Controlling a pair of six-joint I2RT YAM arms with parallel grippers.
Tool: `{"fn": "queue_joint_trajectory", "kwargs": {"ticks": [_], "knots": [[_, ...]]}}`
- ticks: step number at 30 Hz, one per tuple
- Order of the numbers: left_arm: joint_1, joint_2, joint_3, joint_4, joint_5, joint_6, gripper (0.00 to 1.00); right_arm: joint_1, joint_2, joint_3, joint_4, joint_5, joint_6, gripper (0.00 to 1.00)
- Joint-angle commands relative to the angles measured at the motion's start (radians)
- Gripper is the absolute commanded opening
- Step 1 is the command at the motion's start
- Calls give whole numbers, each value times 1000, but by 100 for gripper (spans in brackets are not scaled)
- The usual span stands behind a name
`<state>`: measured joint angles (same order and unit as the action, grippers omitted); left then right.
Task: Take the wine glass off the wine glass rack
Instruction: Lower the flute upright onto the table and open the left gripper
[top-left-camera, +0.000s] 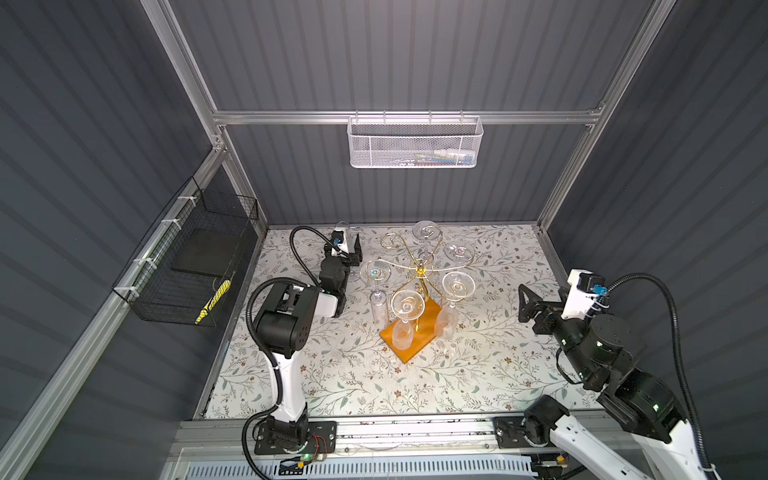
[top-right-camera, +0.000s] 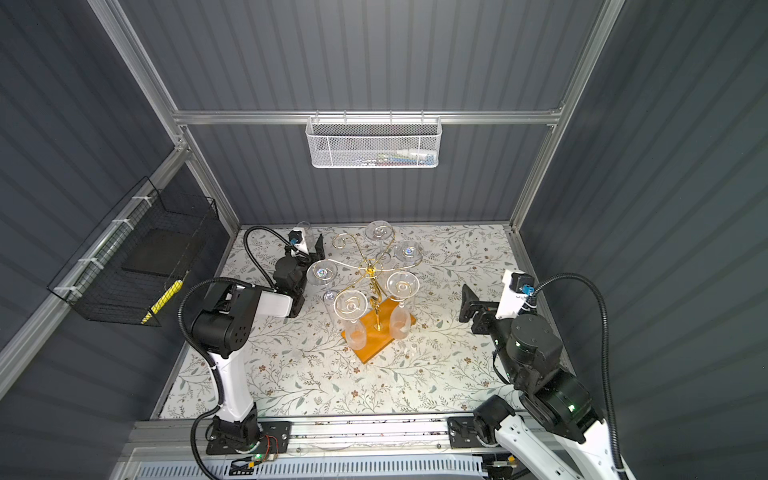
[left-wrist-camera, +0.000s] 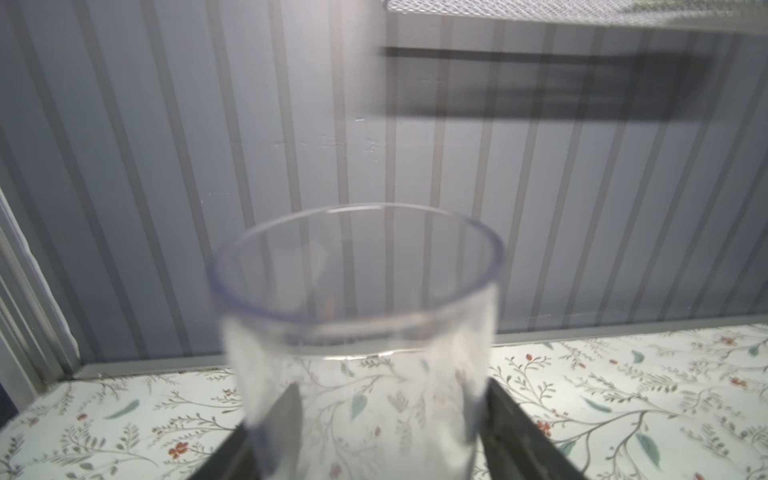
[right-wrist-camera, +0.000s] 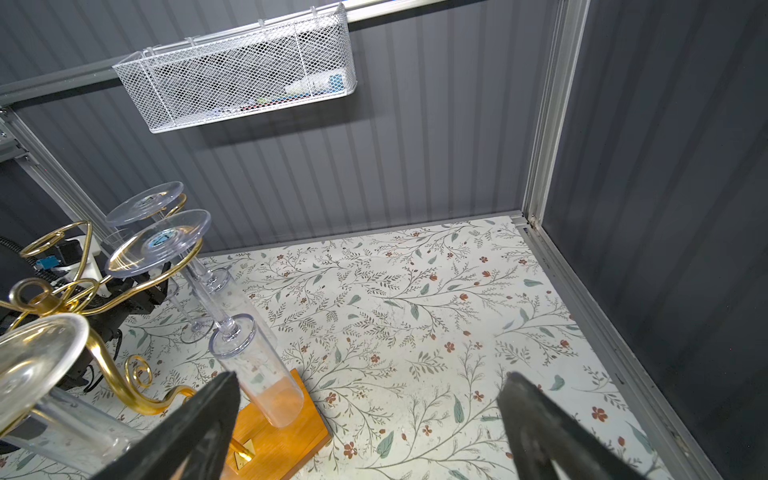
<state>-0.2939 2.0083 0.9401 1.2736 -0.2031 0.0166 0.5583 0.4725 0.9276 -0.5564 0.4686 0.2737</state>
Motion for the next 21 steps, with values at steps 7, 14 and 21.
{"fn": "queue_joint_trajectory", "kwargs": {"ticks": [7,14,21], "knots": [[-8,-51,-20,9,-46,44,100,2,-22,-7,-9,19,12,99],[-8,-117,-41,-24,-31,30,100,2,-21,0,9,13,2,99],[-8,-195,-41,-107,-36,41,100,2,-21,11,18,6,-7,99]]}}
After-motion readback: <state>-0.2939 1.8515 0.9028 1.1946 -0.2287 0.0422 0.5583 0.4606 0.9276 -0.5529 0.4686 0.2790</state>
